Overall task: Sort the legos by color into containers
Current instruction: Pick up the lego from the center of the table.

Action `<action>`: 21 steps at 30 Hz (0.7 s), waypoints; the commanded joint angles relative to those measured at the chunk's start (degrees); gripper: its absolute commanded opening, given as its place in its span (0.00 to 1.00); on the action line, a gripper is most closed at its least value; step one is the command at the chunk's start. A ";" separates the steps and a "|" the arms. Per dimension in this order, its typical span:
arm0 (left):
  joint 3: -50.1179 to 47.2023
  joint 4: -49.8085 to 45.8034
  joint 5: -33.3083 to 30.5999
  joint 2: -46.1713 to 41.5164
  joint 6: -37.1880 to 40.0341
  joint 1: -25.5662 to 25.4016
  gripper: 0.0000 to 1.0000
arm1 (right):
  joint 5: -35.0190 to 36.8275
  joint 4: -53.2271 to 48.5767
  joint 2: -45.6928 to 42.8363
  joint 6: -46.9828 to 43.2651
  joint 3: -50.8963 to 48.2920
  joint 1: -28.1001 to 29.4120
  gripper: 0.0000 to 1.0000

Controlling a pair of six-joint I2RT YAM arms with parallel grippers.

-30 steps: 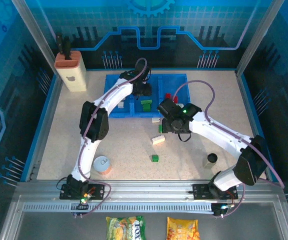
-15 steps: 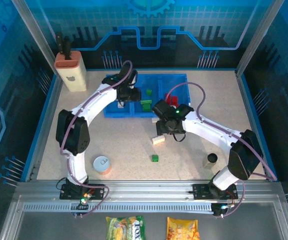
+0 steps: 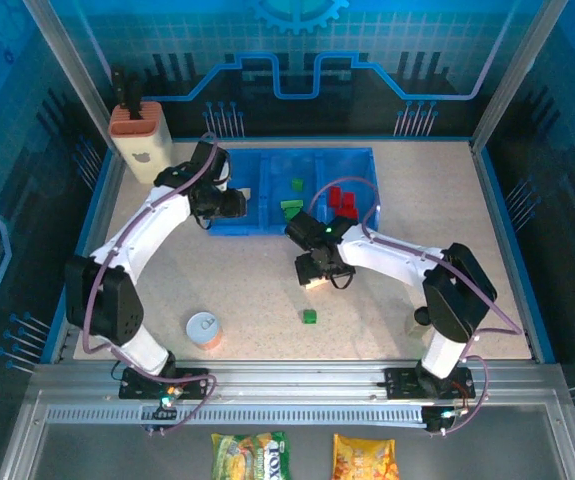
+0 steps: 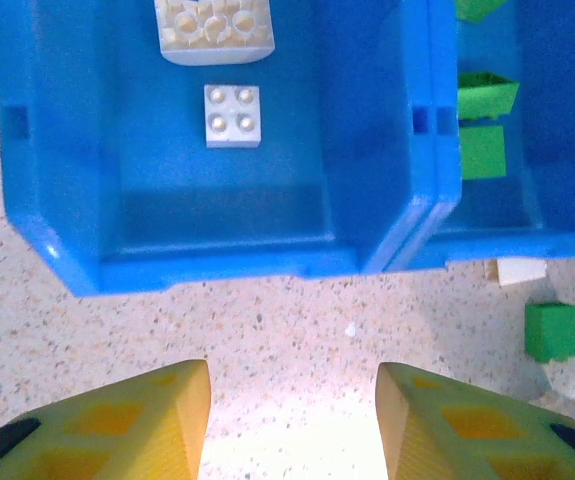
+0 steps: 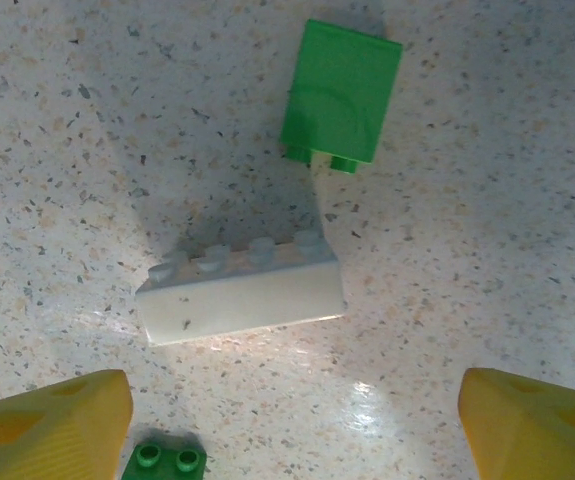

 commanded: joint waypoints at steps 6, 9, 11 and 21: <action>-2.63 -5.89 -4.47 -5.23 5.28 0.48 0.49 | -1.71 1.26 4.91 -3.64 2.42 0.55 0.93; -4.91 -4.68 -5.34 -6.42 6.51 0.78 0.49 | -2.07 1.60 6.73 -3.69 3.03 0.50 0.93; -6.49 -3.38 -5.36 -7.33 7.47 0.83 0.49 | -2.46 2.17 7.75 -3.69 3.31 0.59 0.93; -12.22 2.17 -6.08 -9.07 8.81 1.00 0.48 | -2.22 3.11 11.38 -3.08 3.63 0.53 0.90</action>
